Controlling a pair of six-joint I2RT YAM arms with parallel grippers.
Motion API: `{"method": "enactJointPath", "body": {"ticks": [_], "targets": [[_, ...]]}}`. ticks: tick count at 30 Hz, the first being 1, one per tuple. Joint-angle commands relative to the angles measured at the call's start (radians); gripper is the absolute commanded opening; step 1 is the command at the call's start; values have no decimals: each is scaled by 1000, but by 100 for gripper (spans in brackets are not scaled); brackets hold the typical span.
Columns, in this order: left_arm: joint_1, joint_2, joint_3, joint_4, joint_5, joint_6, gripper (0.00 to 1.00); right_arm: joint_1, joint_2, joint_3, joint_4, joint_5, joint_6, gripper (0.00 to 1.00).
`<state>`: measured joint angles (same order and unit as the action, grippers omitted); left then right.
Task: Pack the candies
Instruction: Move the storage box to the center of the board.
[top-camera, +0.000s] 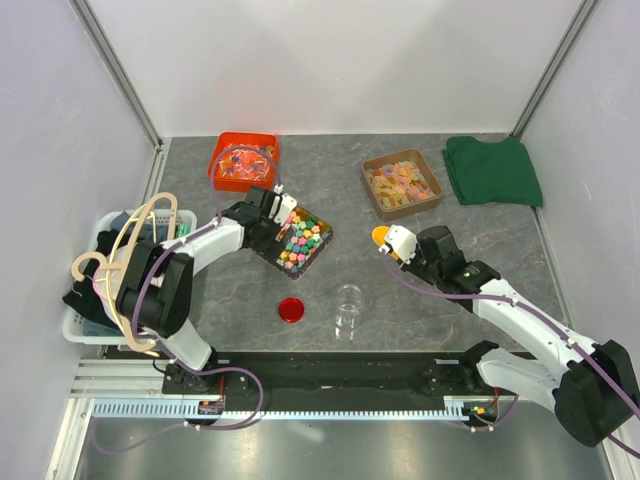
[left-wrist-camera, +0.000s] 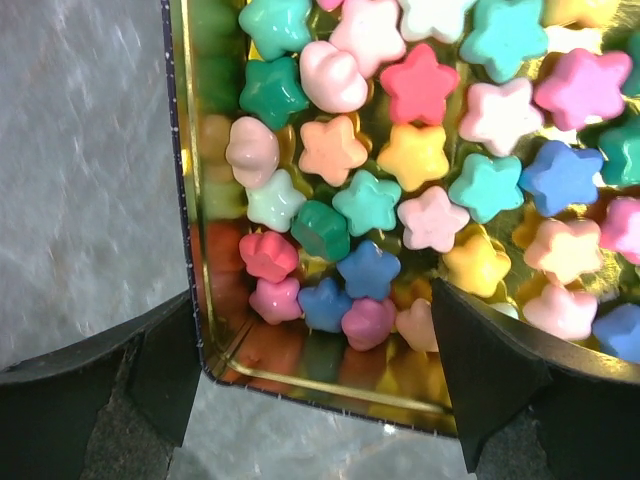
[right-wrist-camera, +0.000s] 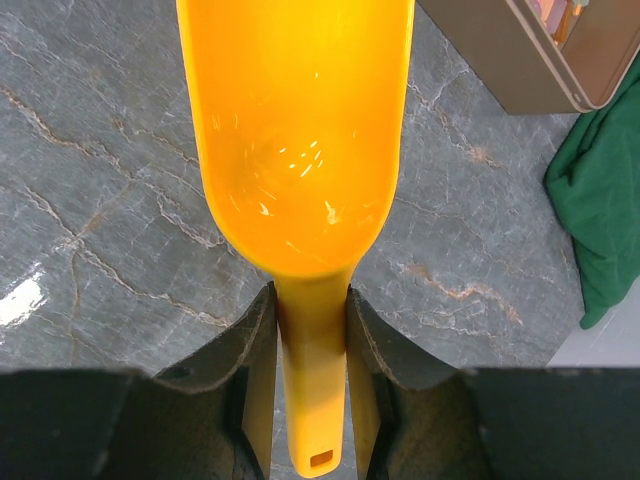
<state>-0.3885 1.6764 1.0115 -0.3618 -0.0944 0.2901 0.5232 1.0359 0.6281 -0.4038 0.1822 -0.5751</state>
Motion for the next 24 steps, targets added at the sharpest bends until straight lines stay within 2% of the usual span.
{"method": "enactJointPath", "body": {"ticks": [1, 6, 10, 12, 13, 14, 18, 20, 21, 24], "targets": [[-4, -121, -51, -61, 13, 26, 95, -5, -28, -5, 25, -7, 17, 18], [5, -184, -38, -17, -62, 18, 97, -3, -31, -4, 26, -12, 17, 18], [7, -199, 140, -23, -51, 18, 99, -3, -37, 10, 26, -6, 26, 17], [5, -207, 218, -57, 8, 15, 100, -5, -59, 25, 26, -3, 29, 16], [5, -210, 299, -78, 46, 14, 100, -3, -69, 51, 26, 5, 34, 15], [7, -211, 338, -98, 156, 15, 100, -3, -94, 70, 19, 0, 35, 13], [5, -221, 502, -224, 437, 12, 100, 20, -128, 182, -20, -61, 9, 10], [7, -189, 610, -290, 606, -5, 100, 56, -96, 271, -52, -58, -15, 9], [7, -172, 674, -342, 658, -12, 100, 67, -77, 301, -59, -56, -25, 8], [5, -135, 737, -382, 788, -60, 99, 109, -11, 387, -60, -26, -71, 8]]}}
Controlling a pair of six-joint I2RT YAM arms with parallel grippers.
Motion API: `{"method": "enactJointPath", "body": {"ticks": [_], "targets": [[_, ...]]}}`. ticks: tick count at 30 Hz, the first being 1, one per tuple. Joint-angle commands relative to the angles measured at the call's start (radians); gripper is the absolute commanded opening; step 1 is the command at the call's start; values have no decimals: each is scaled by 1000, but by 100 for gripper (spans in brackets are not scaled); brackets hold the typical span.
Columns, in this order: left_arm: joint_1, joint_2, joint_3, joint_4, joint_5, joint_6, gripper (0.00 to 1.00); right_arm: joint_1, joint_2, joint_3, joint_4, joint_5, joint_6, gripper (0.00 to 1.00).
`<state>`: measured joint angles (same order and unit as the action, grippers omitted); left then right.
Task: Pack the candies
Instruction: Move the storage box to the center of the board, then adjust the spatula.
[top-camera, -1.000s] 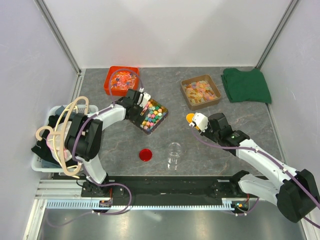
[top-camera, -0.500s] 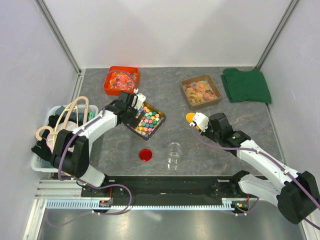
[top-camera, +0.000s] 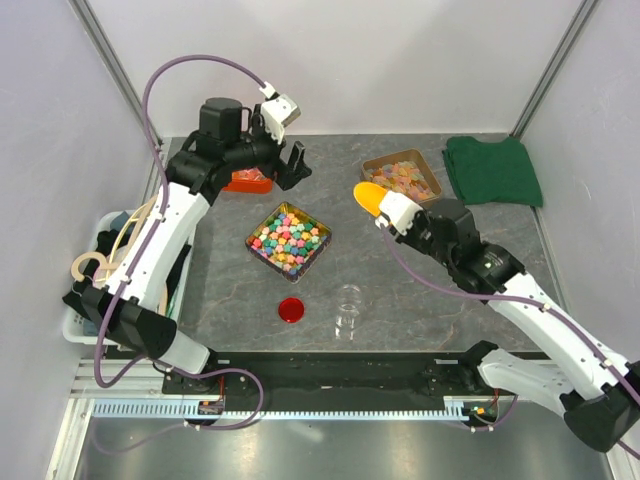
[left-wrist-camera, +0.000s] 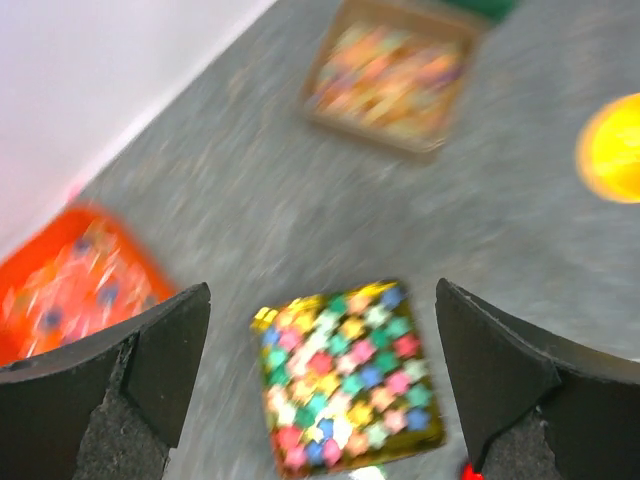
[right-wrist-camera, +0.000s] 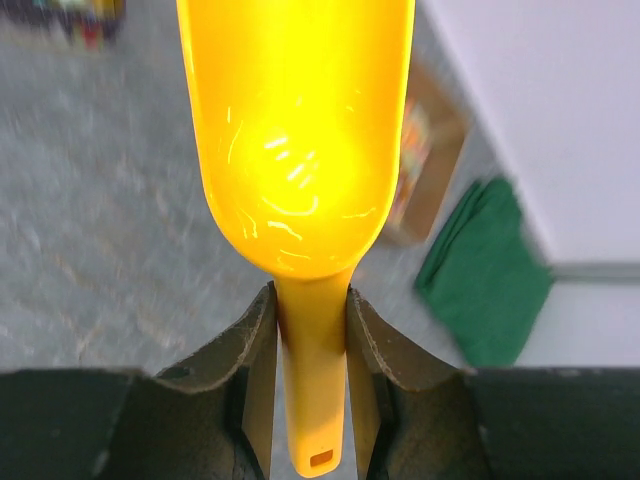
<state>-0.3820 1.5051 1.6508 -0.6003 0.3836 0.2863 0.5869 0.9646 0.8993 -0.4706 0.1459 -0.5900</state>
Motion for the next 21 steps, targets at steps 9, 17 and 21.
{"method": "enactJointPath", "body": {"ticks": [9, 17, 21], "targets": [[-1, 101, 101, -147, 409, -127, 100, 191, 221, 240, 65, 170, -99, 8], [-3, 101, 67, -151, 440, -128, 97, 254, 261, 251, 125, 277, -100, 8], [-3, 95, 29, -154, 442, -116, 96, 264, 257, 251, 127, 287, -103, 8]]}}
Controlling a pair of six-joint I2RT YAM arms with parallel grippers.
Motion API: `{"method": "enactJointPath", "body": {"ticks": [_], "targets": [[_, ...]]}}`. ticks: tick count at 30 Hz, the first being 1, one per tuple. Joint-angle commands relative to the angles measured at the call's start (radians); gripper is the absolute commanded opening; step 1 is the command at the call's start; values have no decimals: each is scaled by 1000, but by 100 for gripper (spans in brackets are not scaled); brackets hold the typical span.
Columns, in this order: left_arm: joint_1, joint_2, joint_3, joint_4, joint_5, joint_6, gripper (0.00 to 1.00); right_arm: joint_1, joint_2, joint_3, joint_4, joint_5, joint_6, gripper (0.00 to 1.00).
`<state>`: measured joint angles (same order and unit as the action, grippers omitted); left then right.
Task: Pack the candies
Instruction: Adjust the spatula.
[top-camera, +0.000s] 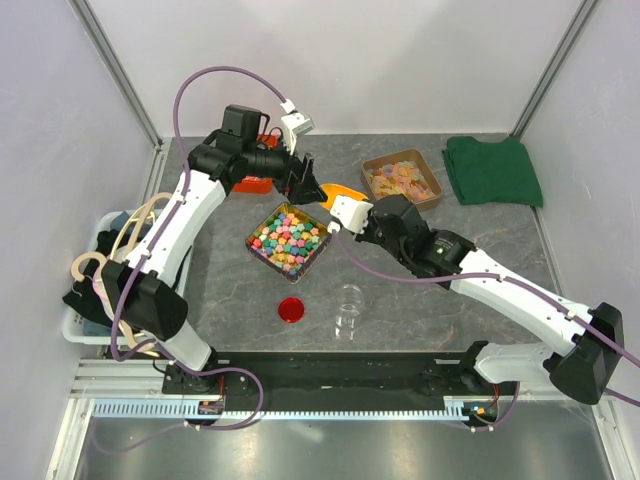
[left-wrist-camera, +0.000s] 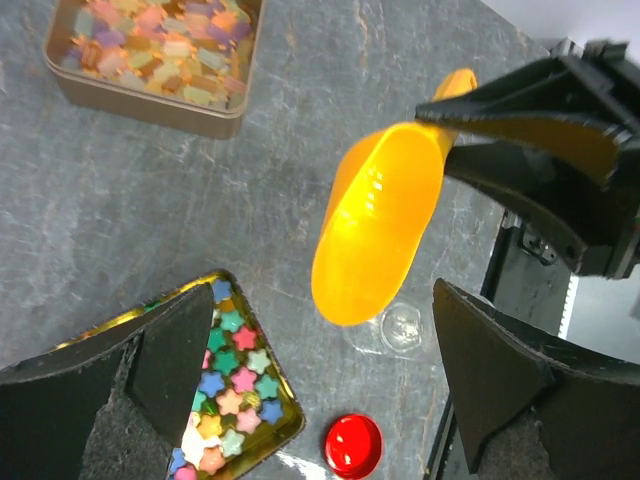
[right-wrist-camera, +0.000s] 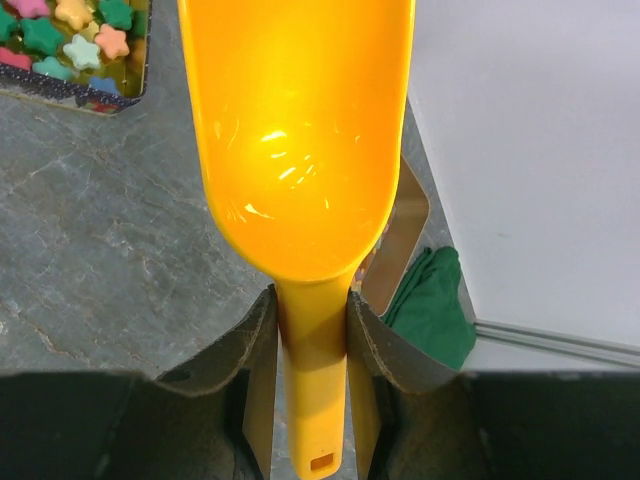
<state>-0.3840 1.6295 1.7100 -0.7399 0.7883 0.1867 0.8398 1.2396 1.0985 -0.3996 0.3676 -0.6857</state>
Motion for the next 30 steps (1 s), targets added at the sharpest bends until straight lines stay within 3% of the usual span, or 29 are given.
{"method": "enactJointPath", "body": {"ticks": [1, 22, 30], "targets": [[0, -26, -36, -15, 38, -16, 95, 13, -19, 54, 58, 67, -9, 8], [-1, 55, -53, -12, 118, -30, 78, 67, 70, 119, 79, 51, 51, 0], [0, 61, -49, -10, 126, -30, 38, 81, 87, 130, 70, 40, 64, 0]]}}
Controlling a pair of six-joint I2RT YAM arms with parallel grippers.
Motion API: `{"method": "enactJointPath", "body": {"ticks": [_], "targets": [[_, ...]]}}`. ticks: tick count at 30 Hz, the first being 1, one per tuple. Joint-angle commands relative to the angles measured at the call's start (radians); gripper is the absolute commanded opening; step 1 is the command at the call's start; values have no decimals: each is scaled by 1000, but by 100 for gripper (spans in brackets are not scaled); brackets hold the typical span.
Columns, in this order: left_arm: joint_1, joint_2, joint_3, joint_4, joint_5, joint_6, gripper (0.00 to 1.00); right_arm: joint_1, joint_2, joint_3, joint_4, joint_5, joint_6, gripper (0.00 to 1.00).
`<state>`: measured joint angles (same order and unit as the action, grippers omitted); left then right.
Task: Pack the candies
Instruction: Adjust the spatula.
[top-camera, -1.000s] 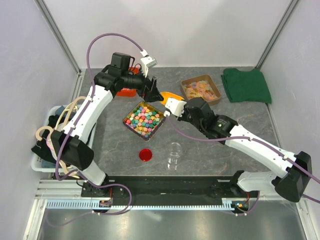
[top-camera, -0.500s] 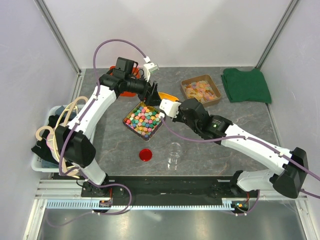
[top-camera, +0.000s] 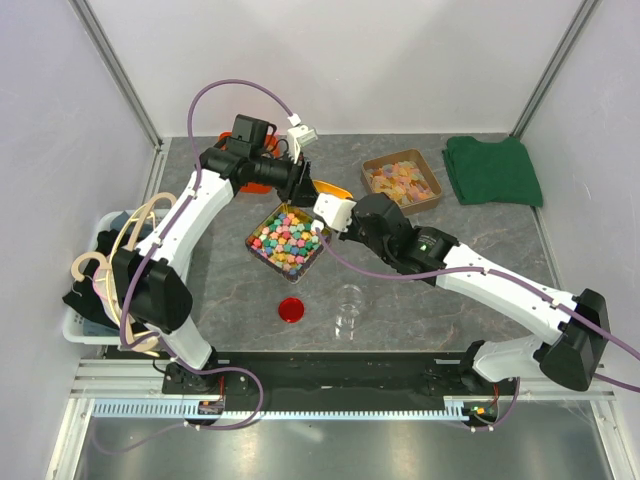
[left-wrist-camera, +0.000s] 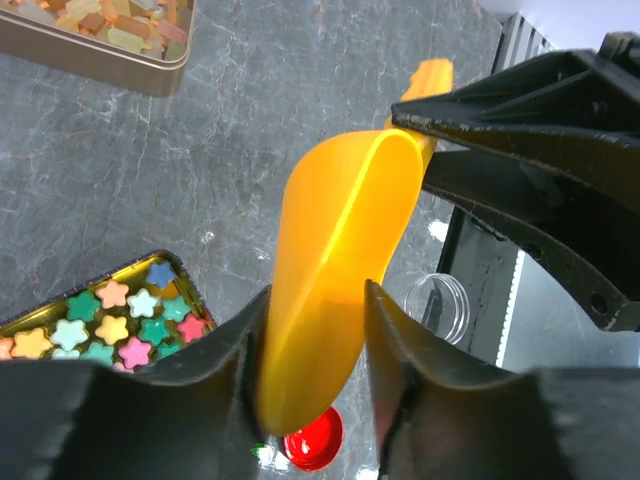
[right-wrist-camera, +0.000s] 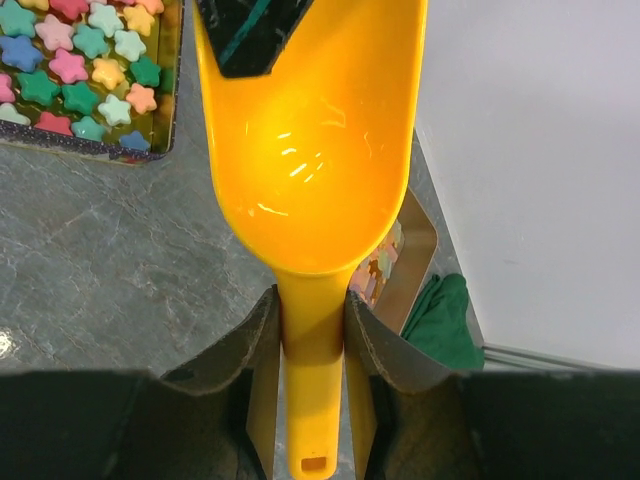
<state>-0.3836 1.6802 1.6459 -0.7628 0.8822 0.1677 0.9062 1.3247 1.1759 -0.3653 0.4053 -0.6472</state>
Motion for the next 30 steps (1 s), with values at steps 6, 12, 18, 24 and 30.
{"method": "enactJointPath", "body": {"ticks": [6, 12, 18, 24, 30], "targets": [[0, 15, 20, 13, 34, -14, 39, 17, 2, 54, 28, -11, 38, 0], [0, 18, 29, 13, 29, -19, 50, 23, 2, 47, 20, -19, 43, 0], [0, 21, 25, 14, 24, -17, 45, 28, -4, 39, 16, -25, 53, 1], [0, 24, 26, 13, 20, -16, 24, 30, -13, 44, -6, -49, 70, 3], [0, 24, 23, 13, 12, -13, 2, 28, -48, 34, -18, -75, 75, 39]]}}
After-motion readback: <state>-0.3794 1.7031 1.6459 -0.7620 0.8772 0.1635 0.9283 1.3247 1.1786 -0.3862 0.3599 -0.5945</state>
